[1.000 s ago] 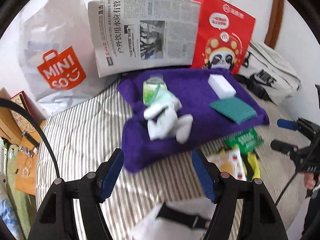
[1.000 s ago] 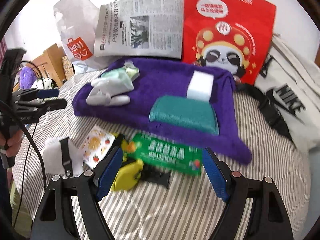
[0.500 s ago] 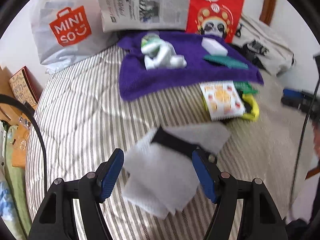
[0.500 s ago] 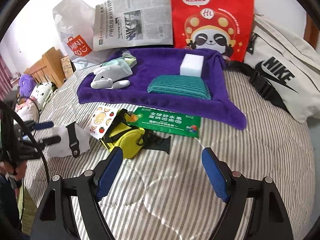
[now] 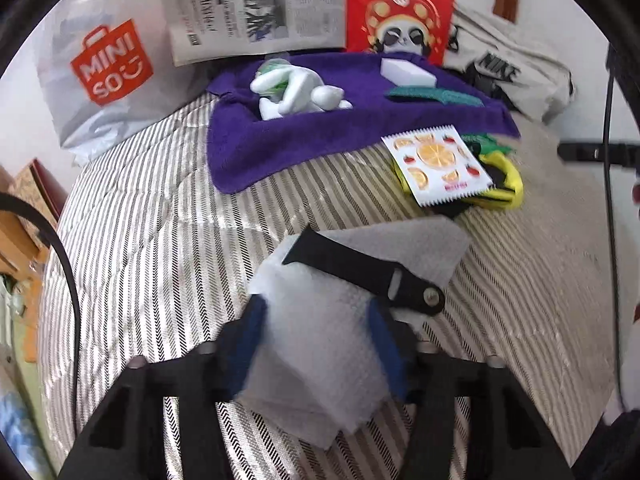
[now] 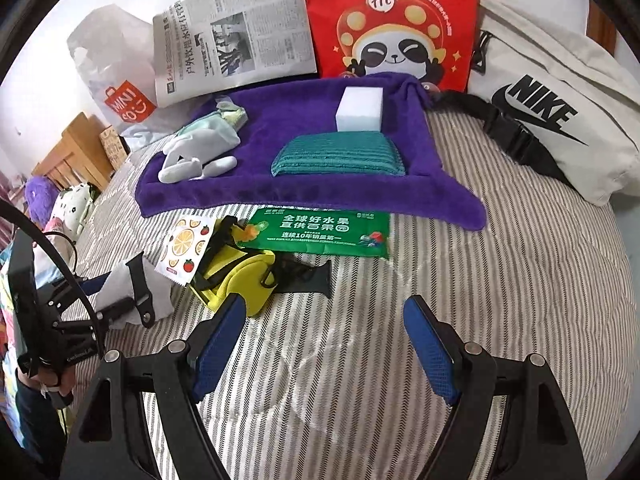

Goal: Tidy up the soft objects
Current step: 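Grasp the white wipe sheet on the bed with the left gripper, then lift the white wipe with the left gripper while the right gripper reaches the green card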

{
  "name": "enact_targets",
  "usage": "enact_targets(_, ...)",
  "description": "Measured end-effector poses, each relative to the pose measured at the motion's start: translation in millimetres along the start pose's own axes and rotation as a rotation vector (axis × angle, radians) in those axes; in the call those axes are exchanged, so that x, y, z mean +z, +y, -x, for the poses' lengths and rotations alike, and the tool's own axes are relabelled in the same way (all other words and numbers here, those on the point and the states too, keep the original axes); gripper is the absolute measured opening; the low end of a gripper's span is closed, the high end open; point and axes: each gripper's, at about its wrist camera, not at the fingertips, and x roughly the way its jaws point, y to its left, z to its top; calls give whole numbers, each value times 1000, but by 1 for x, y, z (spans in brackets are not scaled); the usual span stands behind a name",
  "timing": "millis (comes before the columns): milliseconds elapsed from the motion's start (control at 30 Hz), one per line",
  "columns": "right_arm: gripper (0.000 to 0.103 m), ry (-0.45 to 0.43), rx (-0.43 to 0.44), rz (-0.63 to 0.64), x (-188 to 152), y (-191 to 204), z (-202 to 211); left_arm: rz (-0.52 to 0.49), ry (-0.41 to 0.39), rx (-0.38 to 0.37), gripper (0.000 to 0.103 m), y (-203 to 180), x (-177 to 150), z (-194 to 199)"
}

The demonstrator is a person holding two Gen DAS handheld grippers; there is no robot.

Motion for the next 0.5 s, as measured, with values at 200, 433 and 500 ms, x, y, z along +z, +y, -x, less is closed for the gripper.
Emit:
enact_targets(200,81,6,-9,27,0,9,-4,50,-7,-54,9,8,1,1)
enact_targets(433,81,1,5,31,-3,9,-6,51,-22,-38,8,4,2,-2)
enact_targets(500,81,8,5,28,-4,7,-9,54,-36,-30,8,3,1,-2)
